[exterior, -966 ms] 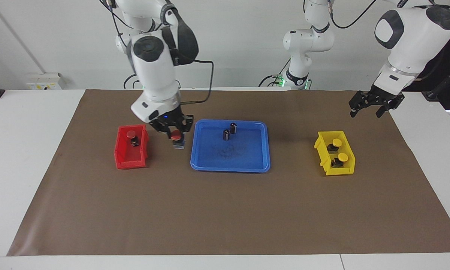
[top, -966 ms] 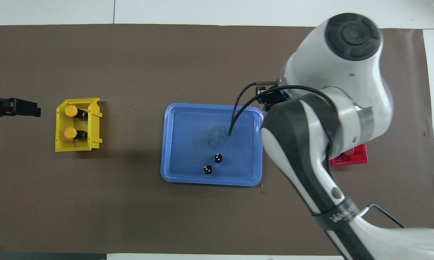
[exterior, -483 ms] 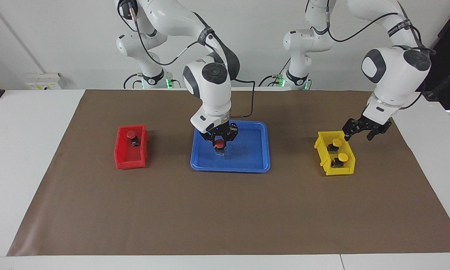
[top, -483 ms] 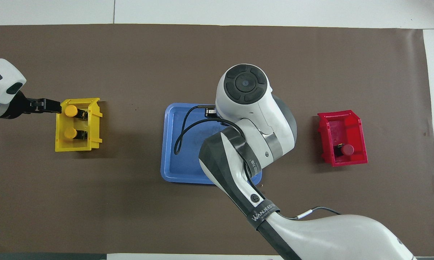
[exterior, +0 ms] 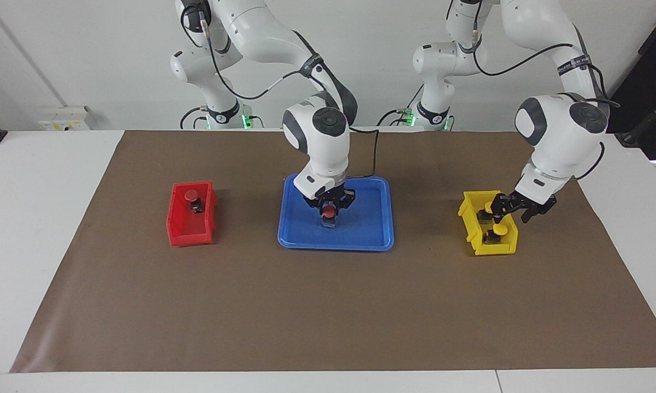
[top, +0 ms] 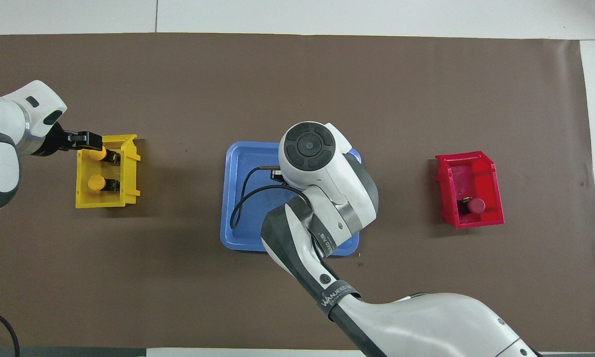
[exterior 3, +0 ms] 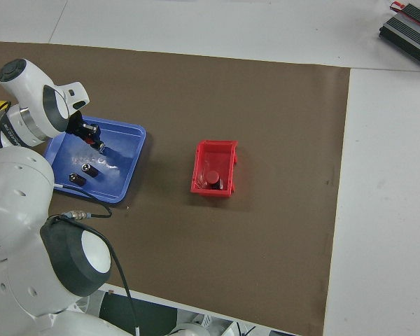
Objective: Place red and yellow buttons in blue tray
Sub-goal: 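Carry the red button into the blue tray while the left gripper reaches the yellow holder, then return the right gripper to the red holder while the left gripper grasps a yellow button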
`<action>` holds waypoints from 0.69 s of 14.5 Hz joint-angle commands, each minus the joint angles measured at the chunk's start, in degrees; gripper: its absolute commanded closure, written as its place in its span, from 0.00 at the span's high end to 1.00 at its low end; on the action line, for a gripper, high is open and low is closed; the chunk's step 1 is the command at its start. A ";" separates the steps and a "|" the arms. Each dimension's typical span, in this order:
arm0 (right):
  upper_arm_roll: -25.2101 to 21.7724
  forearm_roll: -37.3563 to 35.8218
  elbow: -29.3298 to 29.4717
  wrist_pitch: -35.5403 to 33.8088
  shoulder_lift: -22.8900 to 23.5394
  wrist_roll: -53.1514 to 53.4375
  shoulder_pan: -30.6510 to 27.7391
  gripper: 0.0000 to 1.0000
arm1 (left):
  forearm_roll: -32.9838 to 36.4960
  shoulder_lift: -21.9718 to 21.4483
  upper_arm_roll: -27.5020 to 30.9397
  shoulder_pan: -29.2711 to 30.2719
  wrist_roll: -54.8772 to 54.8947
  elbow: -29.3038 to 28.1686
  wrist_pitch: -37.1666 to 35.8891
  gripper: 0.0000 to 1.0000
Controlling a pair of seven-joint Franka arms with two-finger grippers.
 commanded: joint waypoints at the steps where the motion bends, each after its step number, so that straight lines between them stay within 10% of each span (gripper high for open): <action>1: -0.18 0.56 -1.10 0.92 -0.90 0.20 -0.23 0.67 | -0.01 0.45 0.29 -0.42 -0.91 -2.15 3.89 0.77; 6: -0.71 -1.36 6.72 -5.83 -3.95 -3.02 -5.48 0.69 | -0.19 1.25 0.21 -0.85 -1.62 -3.56 5.75 0.77; 10: -0.62 -1.81 -6.75 -13.50 -19.57 -25.49 -17.43 0.69 | -0.19 0.98 0.20 -1.47 -1.79 -5.85 7.86 0.77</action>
